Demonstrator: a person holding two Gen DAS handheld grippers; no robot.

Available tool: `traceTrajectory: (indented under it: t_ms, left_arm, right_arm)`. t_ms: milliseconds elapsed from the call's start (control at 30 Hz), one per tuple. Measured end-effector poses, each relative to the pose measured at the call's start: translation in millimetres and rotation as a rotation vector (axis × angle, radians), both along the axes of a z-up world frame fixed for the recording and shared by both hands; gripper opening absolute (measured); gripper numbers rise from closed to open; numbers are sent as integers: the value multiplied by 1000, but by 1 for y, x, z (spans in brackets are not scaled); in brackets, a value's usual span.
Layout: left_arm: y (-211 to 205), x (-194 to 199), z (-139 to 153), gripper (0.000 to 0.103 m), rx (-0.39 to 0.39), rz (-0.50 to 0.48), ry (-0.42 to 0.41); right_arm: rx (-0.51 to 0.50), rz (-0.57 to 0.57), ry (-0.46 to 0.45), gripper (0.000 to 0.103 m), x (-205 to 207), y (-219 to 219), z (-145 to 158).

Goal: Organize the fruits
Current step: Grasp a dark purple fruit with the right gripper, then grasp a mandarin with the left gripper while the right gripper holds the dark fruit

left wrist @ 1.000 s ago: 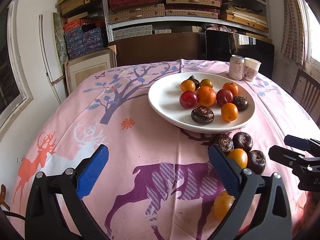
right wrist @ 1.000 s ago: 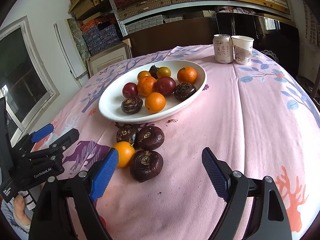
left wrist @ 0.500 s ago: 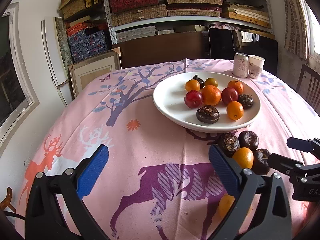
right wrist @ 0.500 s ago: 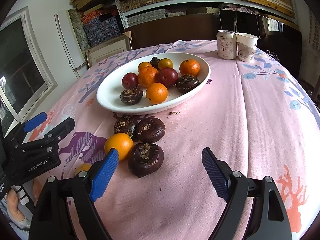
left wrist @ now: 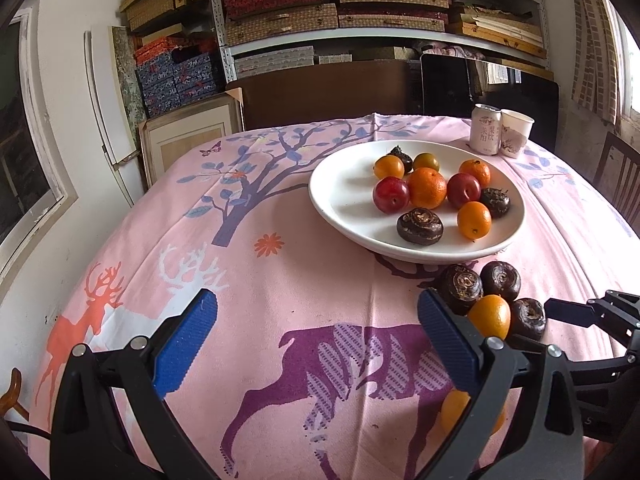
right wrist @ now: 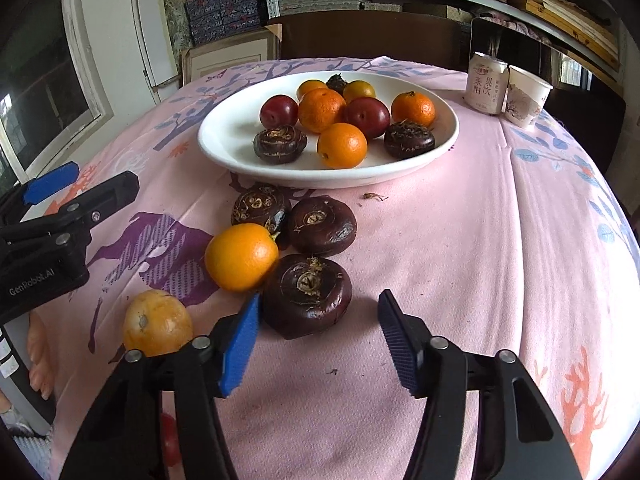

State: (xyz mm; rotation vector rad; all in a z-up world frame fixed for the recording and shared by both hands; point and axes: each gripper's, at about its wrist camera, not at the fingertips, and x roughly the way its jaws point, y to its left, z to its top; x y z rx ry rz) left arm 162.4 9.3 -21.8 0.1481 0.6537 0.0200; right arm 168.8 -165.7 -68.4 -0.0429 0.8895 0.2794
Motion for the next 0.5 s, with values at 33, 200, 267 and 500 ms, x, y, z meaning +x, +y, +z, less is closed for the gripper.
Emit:
traceTrajectory:
  t_ms: [33, 200, 267, 500]
  left_arm:
    - [-1, 0, -1, 98, 5, -3, 1]
    - [-8, 1, -5, 98, 0, -47, 26]
    - [-14, -1, -6, 98, -4, -83, 30]
    - [-52, 4, -16, 98, -34, -262, 101]
  right_arm:
    - [6, 6, 1, 54, 1, 0, 0]
    - [9, 25, -3, 45, 5, 1, 2]
    - [3, 27, -14, 45, 2, -1, 4]
    - [72, -143, -64, 45, 4, -52, 22]
